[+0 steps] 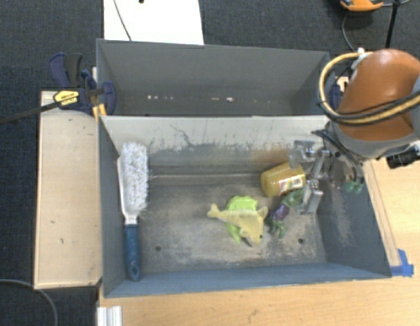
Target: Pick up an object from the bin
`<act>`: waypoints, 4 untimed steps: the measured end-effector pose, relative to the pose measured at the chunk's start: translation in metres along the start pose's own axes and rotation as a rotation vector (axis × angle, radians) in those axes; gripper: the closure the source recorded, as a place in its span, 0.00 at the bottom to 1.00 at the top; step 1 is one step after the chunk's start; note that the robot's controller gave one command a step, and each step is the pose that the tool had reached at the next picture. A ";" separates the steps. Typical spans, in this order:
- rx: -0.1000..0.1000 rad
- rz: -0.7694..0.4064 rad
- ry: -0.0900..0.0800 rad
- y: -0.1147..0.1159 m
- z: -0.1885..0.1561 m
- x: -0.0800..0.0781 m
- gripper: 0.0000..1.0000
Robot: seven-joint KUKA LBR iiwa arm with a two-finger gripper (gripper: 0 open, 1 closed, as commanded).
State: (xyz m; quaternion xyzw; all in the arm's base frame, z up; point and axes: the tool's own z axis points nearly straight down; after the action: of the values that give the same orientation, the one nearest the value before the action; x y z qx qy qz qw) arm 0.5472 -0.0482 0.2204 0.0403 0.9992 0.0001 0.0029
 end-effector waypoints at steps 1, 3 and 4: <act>0.001 -0.012 0.000 0.055 0.026 -0.010 0.00; -0.002 -0.063 0.002 0.111 0.120 0.010 0.00; 0.000 0.295 0.002 0.099 0.150 -0.014 1.00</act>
Offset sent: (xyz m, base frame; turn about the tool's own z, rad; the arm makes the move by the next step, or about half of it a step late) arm 0.0028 0.1137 -0.0860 -0.0817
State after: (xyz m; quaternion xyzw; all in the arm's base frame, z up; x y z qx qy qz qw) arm 0.5701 0.0492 0.0703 0.1868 0.9824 0.0004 0.0017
